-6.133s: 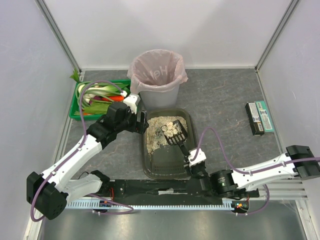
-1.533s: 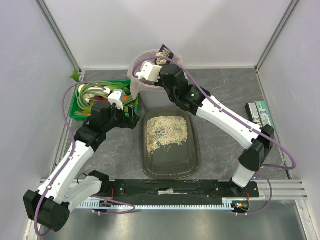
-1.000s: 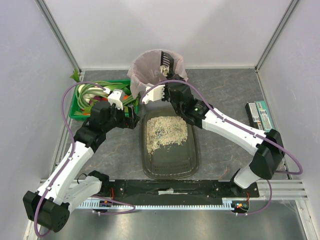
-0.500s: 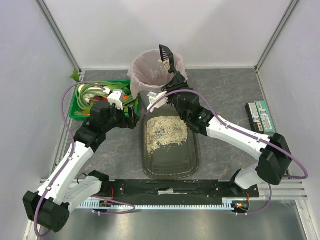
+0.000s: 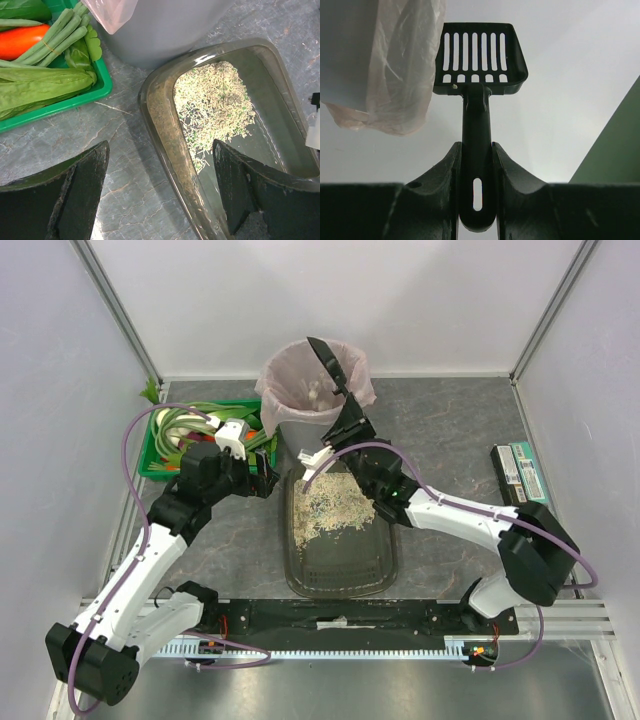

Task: Clean the litter box

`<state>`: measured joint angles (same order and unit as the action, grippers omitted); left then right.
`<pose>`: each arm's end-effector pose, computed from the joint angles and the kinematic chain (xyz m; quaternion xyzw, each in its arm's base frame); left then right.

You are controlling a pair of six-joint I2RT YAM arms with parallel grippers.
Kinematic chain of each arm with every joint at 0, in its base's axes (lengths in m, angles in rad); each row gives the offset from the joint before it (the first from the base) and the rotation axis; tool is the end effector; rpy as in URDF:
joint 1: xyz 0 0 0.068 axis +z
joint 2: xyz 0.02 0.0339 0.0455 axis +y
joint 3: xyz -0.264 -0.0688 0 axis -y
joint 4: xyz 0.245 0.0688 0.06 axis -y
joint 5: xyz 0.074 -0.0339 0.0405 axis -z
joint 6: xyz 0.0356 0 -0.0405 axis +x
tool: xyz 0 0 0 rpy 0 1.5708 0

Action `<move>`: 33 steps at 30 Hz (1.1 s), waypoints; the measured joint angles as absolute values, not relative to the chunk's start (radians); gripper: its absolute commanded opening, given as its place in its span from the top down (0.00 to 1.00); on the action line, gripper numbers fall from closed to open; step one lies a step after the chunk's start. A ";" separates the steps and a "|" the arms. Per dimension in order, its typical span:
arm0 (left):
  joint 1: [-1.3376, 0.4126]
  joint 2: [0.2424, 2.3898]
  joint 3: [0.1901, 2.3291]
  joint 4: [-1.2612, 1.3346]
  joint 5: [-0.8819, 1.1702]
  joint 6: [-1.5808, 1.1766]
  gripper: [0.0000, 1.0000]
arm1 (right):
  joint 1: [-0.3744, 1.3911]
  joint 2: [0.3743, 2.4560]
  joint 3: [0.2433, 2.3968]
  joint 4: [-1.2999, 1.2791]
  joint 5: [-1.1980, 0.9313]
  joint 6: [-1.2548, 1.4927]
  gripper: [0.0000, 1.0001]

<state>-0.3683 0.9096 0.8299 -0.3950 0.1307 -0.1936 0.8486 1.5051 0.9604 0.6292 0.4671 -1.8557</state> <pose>0.1887 -0.0778 0.3122 0.1082 0.8455 -0.1977 0.4841 0.2425 0.2511 0.3102 -0.6056 0.3091 -0.4828 0.5519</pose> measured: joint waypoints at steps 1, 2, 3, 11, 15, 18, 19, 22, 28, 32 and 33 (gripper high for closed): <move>-0.368 0.909 0.830 -0.395 0.131 -0.194 0.11 | 0.849 1.515 0.957 0.647 0.463 -1.870 1.00; -0.368 0.909 0.830 -0.395 0.131 -0.194 0.11 | 0.849 1.522 0.955 0.663 0.458 -1.883 1.00; -0.368 0.908 0.830 -0.395 0.131 -0.194 0.11 | 0.849 1.526 0.955 0.677 0.452 -1.892 1.00; -0.369 0.902 0.830 -0.395 0.131 -0.194 0.11 | 0.849 1.529 0.949 0.782 0.408 -1.941 1.00; -0.369 0.900 0.830 -0.395 0.131 -0.194 0.11 | 0.849 1.529 0.914 0.829 0.389 -1.952 1.00; -0.369 0.900 0.830 -0.395 0.131 -0.194 0.11 | 0.849 1.529 0.887 0.871 0.374 -1.959 1.00; -0.369 0.900 0.830 -0.395 0.131 -0.194 0.11 | 0.849 1.529 0.881 0.879 0.371 -1.960 1.00; -0.369 0.900 0.830 -0.395 0.131 -0.194 0.10 | 0.849 1.528 0.860 0.910 0.367 -1.964 1.00; -0.369 0.900 0.830 -0.395 0.131 -0.194 0.11 | 0.870 1.499 0.848 0.952 0.403 -1.931 1.00; -0.369 0.900 0.830 -0.395 0.131 -0.194 0.11 | 0.924 1.457 0.846 0.960 0.472 -1.798 1.00; -0.369 0.900 0.830 -0.395 0.131 -0.194 0.11 | 0.939 1.435 0.852 0.938 0.488 -1.723 1.00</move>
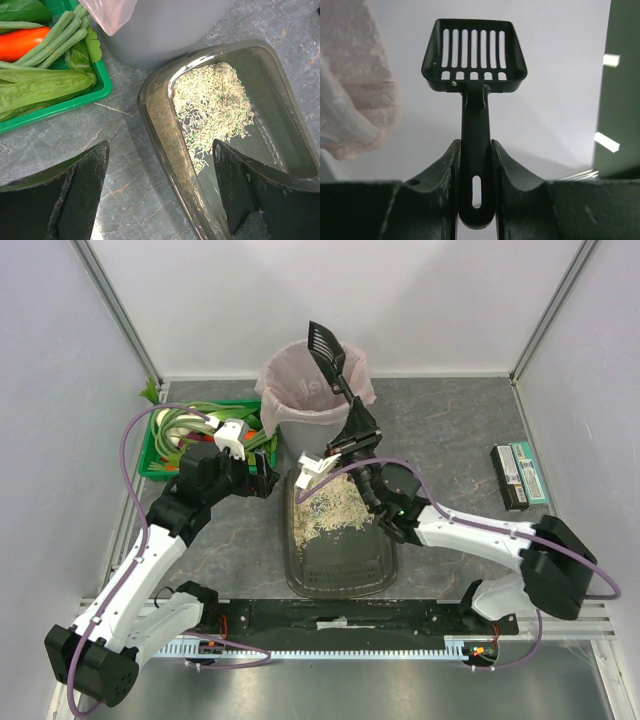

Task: Clean the litter box

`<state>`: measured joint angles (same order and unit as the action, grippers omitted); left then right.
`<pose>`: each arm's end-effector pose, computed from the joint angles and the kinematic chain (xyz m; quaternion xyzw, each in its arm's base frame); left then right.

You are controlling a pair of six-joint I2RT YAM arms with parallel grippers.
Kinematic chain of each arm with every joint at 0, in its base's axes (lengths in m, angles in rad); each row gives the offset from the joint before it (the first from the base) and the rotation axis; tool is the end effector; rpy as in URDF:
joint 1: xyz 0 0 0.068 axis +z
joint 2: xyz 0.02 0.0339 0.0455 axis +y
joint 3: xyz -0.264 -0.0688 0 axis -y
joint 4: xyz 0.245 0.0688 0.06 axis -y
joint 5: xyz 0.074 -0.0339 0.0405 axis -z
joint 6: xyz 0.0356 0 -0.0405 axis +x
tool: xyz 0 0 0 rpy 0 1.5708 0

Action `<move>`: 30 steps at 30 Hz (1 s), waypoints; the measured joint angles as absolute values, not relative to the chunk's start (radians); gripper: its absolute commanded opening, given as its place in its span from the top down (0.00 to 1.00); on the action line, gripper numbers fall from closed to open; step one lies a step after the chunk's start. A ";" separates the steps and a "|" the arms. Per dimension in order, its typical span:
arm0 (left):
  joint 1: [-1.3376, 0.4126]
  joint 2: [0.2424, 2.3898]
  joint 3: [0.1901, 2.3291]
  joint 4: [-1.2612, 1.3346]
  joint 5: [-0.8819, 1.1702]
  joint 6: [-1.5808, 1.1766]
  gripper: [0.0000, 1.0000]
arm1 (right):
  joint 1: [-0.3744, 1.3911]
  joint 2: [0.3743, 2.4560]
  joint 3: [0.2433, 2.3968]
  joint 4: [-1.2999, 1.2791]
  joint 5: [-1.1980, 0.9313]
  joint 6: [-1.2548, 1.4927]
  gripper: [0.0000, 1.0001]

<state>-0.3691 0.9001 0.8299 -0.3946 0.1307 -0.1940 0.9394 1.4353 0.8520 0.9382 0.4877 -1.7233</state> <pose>0.1869 -0.0773 0.3140 0.1084 0.8429 -0.1990 0.4880 0.2028 0.2491 0.3269 -0.4915 0.3240 -0.4317 0.6835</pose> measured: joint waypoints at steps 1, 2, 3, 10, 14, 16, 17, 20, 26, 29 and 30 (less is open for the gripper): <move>-0.369 0.900 0.830 -0.395 0.131 -0.194 0.11 | 0.949 1.410 0.860 0.907 0.498 -1.654 1.00; -0.369 0.900 0.830 -0.395 0.131 -0.194 0.11 | 0.954 1.376 0.874 0.863 0.506 -1.575 1.00; -0.369 0.900 0.830 -0.395 0.131 -0.194 0.12 | 0.956 1.337 0.892 0.807 0.511 -1.497 1.00; -0.369 0.907 0.830 -0.395 0.129 -0.194 0.14 | 0.956 1.064 1.071 0.453 0.585 -0.850 1.00; -0.374 0.907 0.828 -0.394 0.115 -0.194 0.14 | 0.956 0.966 1.182 0.173 0.601 -0.496 1.00; -0.380 0.909 0.827 -0.395 0.103 -0.194 0.15 | 0.956 0.934 1.242 0.007 0.597 -0.333 1.00; -0.384 0.911 0.827 -0.394 0.097 -0.194 0.15 | 0.957 0.922 1.267 -0.069 0.589 -0.256 1.00; -0.403 0.918 0.825 -0.392 0.072 -0.193 0.16 | 0.957 0.890 1.317 -0.283 0.552 -0.061 1.00; -0.476 0.964 0.811 -0.389 0.001 -0.192 0.16 | 0.956 0.874 1.401 -0.684 0.446 0.208 1.00; -0.508 1.002 0.804 -0.381 -0.007 -0.192 0.16 | 0.957 0.897 1.451 -0.840 0.385 0.281 1.00; -0.515 1.016 0.800 -0.375 -0.006 -0.192 0.16 | 0.957 0.909 1.470 -0.893 0.360 0.302 1.00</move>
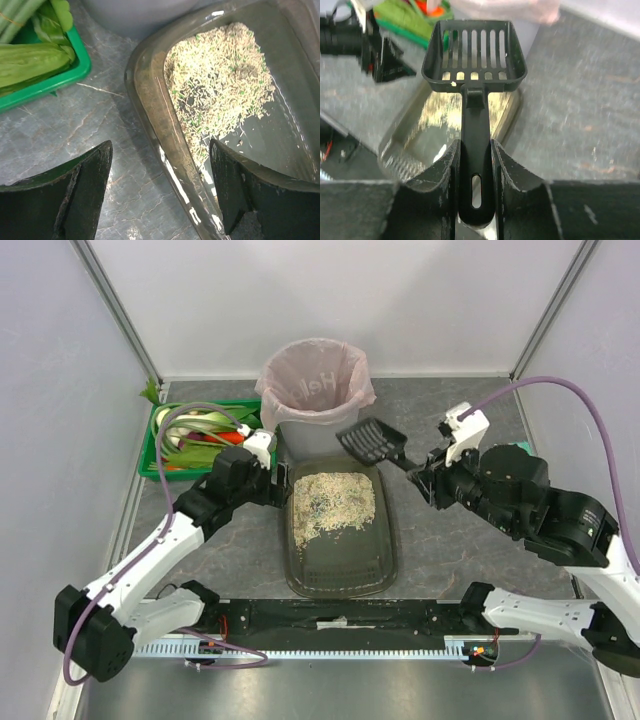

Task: Clean the litter box

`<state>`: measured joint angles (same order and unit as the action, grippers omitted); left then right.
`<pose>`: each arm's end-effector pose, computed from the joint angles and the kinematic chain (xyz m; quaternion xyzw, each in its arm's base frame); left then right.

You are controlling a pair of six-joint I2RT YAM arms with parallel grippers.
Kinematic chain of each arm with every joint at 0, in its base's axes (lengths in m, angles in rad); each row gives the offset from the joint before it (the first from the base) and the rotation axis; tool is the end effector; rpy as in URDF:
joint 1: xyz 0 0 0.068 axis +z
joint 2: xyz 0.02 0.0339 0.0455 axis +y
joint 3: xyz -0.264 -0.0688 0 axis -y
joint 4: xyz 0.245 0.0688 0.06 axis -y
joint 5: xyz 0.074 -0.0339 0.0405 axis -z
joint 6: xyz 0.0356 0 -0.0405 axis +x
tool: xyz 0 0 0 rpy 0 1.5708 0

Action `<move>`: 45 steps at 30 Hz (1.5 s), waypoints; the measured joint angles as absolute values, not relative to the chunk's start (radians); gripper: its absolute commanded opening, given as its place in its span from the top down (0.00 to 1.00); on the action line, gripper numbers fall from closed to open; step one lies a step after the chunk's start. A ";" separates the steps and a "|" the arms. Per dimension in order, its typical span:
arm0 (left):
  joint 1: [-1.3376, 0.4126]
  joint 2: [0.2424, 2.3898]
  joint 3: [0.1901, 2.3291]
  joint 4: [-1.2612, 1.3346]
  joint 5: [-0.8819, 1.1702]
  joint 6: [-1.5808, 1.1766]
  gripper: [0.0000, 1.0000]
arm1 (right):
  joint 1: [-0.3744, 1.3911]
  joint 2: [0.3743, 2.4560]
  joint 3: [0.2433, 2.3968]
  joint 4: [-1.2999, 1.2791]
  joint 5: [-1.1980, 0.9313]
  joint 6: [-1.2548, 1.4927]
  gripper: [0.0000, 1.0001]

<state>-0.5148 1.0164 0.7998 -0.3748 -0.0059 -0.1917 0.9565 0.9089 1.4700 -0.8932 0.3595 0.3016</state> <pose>0.1952 -0.1102 0.2828 0.1406 0.8712 -0.1603 0.4422 0.0879 0.1029 0.4679 -0.1594 0.7920 0.2183 0.5475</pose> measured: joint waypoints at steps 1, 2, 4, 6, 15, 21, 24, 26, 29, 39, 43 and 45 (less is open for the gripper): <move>-0.520 1.030 0.794 -0.368 0.001 -0.192 0.16 | 0.957 0.921 1.484 -0.936 0.340 0.317 1.00; -0.521 1.043 0.790 -0.363 0.007 -0.192 0.16 | 0.957 0.933 1.497 -0.983 0.321 0.330 1.00; -0.524 1.064 0.784 -0.355 0.019 -0.192 0.16 | 0.957 0.953 1.510 -1.057 0.288 0.350 1.00; -0.524 1.087 0.781 -0.350 0.033 -0.194 0.16 | 0.957 0.975 1.512 -1.121 0.256 0.364 1.00; -0.525 1.222 0.820 -0.369 0.055 -0.211 0.22 | 0.957 1.084 1.511 -1.261 0.091 0.407 1.00; -0.543 1.234 0.833 -0.371 0.042 -0.211 0.22 | 0.975 1.234 1.532 -1.298 0.026 0.420 1.00; -0.557 1.234 0.833 -0.373 0.029 -0.211 0.23 | 1.008 1.314 1.549 -1.300 0.019 0.420 1.00; -0.565 1.235 0.833 -0.374 0.027 -0.211 0.24 | 1.029 1.367 1.552 -1.303 0.020 0.419 1.00; -0.577 1.244 0.837 -0.378 0.025 -0.211 0.27 | 1.039 1.430 1.553 -1.303 0.015 0.411 1.00; -0.596 1.257 0.838 -0.396 0.002 -0.210 0.43 | 1.039 1.560 1.566 -1.277 -0.017 0.343 1.00; -0.596 1.258 0.839 -0.396 0.006 -0.211 0.46 | 1.039 1.591 1.566 -1.243 -0.026 0.318 1.00; -0.596 1.260 0.839 -0.396 0.012 -0.211 0.47 | 1.039 1.608 1.566 -1.226 -0.028 0.309 1.00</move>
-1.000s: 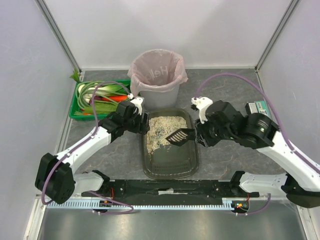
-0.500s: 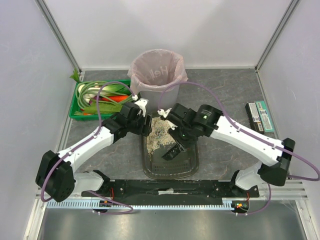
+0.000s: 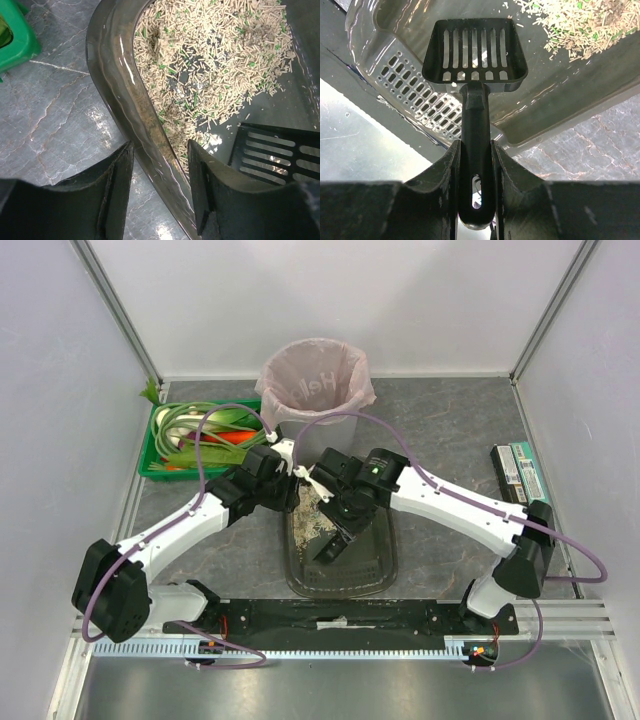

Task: Clean the litter box

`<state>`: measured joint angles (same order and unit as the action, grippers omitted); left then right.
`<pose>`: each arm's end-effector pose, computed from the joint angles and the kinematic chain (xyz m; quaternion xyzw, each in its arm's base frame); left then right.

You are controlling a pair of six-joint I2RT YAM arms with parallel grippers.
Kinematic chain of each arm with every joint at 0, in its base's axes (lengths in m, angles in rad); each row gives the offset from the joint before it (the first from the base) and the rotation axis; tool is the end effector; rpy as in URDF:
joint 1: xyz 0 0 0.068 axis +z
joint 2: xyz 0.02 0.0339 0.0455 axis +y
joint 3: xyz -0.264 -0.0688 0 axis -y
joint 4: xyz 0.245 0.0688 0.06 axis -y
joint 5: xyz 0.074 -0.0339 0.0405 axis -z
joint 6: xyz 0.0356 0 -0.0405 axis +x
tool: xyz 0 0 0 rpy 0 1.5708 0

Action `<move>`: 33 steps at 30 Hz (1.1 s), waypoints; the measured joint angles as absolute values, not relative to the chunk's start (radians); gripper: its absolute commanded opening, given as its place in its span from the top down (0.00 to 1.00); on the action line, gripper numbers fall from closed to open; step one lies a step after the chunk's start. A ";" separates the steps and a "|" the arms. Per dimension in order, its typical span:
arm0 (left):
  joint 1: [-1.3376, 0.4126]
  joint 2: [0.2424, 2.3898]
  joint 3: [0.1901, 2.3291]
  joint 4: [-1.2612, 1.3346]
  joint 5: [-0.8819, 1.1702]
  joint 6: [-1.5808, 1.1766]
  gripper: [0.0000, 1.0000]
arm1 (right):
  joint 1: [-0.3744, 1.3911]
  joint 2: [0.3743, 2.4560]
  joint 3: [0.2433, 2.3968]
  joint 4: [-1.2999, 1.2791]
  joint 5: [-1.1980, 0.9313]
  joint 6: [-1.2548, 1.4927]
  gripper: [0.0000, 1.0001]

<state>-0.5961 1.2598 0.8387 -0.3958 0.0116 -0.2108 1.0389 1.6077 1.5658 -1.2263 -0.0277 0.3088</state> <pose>0.2169 -0.1476 0.2395 0.1801 0.9122 -0.1495 0.3364 0.1562 0.2674 0.3224 -0.3548 0.9226 0.1047 0.1092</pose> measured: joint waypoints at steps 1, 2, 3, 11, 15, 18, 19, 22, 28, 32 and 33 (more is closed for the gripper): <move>-0.596 1.261 0.839 -0.395 0.014 -0.211 0.48 | 1.039 1.618 1.566 -1.218 -0.027 0.304 1.00; -0.596 1.262 0.839 -0.396 0.020 -0.211 0.49 | 1.039 1.623 1.566 -1.213 -0.027 0.301 1.00; -0.596 1.264 0.839 -0.396 0.027 -0.211 0.49 | 1.039 1.629 1.566 -1.205 -0.027 0.299 1.00; -0.597 1.267 0.839 -0.396 0.037 -0.211 0.50 | 1.039 1.640 1.546 -1.094 -0.023 0.326 1.00; -0.597 1.267 0.839 -0.396 0.040 -0.211 0.50 | 1.050 1.640 1.523 -1.051 0.000 0.364 1.00; -0.597 1.267 0.839 -0.396 0.049 -0.211 0.51 | 1.077 1.640 1.519 -1.036 0.036 0.391 1.00; -0.597 1.267 0.839 -0.396 0.054 -0.212 0.51 | 1.087 1.640 1.518 -1.034 0.052 0.400 1.00; -0.597 1.267 0.839 -0.396 0.056 -0.212 0.51 | 1.107 1.643 1.516 -1.035 0.095 0.423 1.00; -0.597 1.267 0.839 -0.396 0.058 -0.212 0.51 | 1.115 1.641 1.478 -1.025 0.147 0.509 1.00; -0.596 1.267 0.839 -0.395 0.054 -0.211 0.51 | 1.123 1.637 1.443 -0.992 0.158 0.567 1.00; -0.595 1.267 0.839 -0.395 0.054 -0.212 0.51 | 1.127 1.637 1.440 -0.987 0.162 0.576 1.00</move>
